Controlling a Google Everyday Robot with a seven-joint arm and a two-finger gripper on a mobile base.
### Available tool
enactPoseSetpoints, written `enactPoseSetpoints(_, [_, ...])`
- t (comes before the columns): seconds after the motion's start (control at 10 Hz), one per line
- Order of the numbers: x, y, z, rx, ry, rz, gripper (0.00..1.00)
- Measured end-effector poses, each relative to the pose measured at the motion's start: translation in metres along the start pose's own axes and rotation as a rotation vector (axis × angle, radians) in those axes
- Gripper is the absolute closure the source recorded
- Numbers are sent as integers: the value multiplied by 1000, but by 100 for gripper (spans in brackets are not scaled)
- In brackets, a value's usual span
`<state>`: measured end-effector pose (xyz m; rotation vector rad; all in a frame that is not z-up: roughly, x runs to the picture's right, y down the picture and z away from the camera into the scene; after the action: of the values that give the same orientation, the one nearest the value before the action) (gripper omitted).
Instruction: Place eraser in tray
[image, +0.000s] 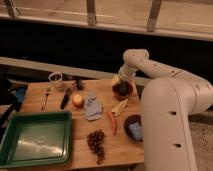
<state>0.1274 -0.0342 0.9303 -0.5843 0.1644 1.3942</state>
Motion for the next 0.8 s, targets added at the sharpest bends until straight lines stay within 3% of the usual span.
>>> enactPoseSetpoints(0.4, [-5,-16,15,-24,5,56,20])
enactPoseSetpoints(0.8, [-6,-17,17,-34,-3,69,20])
